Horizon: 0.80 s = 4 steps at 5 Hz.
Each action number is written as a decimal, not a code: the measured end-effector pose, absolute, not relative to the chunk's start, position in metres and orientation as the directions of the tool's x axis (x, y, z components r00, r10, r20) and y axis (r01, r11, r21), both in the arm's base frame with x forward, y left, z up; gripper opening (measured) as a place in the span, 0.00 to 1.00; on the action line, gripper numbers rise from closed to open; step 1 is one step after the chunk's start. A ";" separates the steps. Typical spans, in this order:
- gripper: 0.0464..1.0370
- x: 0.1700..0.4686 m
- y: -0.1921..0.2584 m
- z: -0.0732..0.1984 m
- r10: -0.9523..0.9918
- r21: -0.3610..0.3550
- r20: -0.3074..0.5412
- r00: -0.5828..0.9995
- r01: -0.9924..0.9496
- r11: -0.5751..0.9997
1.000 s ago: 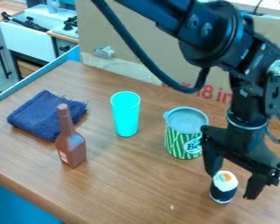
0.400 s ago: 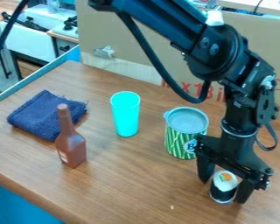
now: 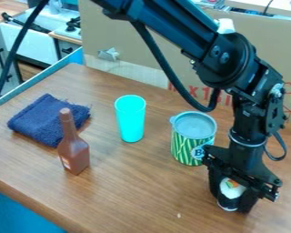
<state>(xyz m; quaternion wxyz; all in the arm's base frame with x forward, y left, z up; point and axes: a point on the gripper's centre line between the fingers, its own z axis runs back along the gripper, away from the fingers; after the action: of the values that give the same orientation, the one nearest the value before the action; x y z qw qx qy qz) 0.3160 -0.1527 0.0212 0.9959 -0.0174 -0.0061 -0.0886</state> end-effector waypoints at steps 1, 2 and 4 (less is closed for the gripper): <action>0.53 0.312 -0.154 0.022 -0.186 -0.047 0.012 0.982 0.186 0.981; 0.52 0.296 -0.148 0.047 -0.199 -0.067 0.037 0.979 0.202 0.977; 0.52 0.248 -0.087 0.084 -0.096 -0.096 0.080 0.992 0.104 0.990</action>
<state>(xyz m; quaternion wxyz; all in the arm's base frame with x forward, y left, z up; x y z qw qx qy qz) 0.2477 -0.0874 0.0836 0.9968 -0.0501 -0.0376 -0.0500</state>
